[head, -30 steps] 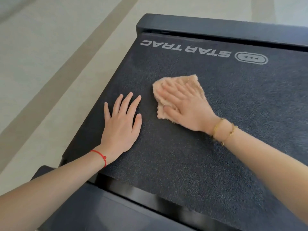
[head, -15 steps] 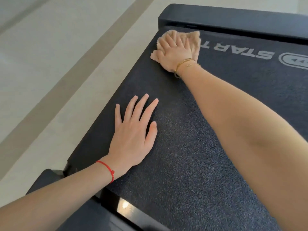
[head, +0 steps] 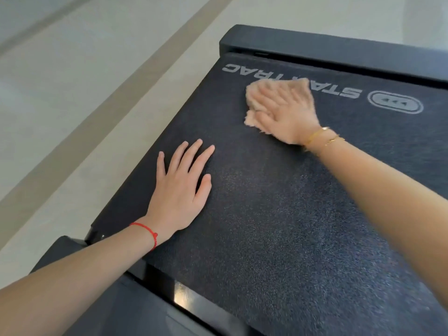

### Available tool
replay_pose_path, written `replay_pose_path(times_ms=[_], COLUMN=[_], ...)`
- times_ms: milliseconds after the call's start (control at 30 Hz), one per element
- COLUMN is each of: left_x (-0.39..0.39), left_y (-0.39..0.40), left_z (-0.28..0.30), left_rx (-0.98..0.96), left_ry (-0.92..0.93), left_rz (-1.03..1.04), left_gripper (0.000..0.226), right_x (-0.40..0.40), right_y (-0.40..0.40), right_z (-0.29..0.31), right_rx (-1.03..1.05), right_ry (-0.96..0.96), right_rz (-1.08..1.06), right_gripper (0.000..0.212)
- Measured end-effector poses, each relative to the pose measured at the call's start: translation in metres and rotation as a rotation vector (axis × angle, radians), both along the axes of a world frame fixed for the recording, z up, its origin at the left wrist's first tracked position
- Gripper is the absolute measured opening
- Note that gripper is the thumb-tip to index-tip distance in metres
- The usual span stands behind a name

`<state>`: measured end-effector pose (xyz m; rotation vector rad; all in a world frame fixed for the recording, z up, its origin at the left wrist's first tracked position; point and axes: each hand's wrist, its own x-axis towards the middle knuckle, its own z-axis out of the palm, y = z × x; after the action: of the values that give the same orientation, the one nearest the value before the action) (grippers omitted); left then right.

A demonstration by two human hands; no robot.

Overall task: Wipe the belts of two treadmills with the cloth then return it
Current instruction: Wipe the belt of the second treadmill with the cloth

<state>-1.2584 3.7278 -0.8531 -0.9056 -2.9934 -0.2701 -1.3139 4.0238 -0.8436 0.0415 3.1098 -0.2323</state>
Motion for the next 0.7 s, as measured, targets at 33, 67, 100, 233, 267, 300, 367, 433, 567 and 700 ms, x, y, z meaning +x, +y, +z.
replay_pose_path(times_ms=[33, 67, 100, 233, 267, 300, 367, 433, 567, 700], left_x=[0.0, 0.0, 0.0, 0.001, 0.002, 0.002, 0.002, 0.002, 0.004, 0.004], left_y=[0.0, 0.0, 0.001, 0.001, 0.001, 0.001, 0.001, 0.001, 0.002, 0.001], left_z=[0.0, 0.0, 0.0, 0.001, 0.002, 0.002, 0.002, 0.002, 0.003, 0.003], left_rx=[0.001, -0.001, -0.003, 0.012, 0.015, 0.016, 0.017, 0.02, 0.029, 0.042], left_ry=[-0.001, -0.002, -0.001, 0.001, 0.003, 0.004, 0.006, 0.005, 0.007, 0.0], left_rz=[0.002, 0.001, 0.001, 0.003, 0.003, 0.003, 0.005, 0.007, 0.018, 0.019], left_gripper=[0.055, 0.056, 0.056, 0.056, 0.055, 0.055, 0.055, 0.055, 0.054, 0.053], right_x=[0.006, 0.013, 0.02, 0.048, 0.058, 0.069, 0.097, 0.129, 0.189, 0.201], right_y=[0.022, 0.042, 0.057, 0.062, 0.054, 0.043, 0.017, -0.013, -0.062, -0.065], right_z=[0.0, 0.001, 0.001, 0.001, 0.002, 0.001, 0.001, 0.002, 0.004, 0.004], right_rx=[0.008, 0.008, -0.004, -0.062, -0.065, -0.064, -0.068, -0.071, -0.043, -0.067], right_ry=[-0.009, -0.013, -0.007, 0.009, 0.014, 0.029, 0.046, 0.025, 0.006, -0.013], right_rz=[-0.083, -0.159, -0.221, -0.309, -0.29, -0.256, -0.169, -0.062, 0.136, 0.166], right_gripper=[0.058, 0.059, 0.059, 0.059, 0.058, 0.058, 0.057, 0.058, 0.059, 0.057])
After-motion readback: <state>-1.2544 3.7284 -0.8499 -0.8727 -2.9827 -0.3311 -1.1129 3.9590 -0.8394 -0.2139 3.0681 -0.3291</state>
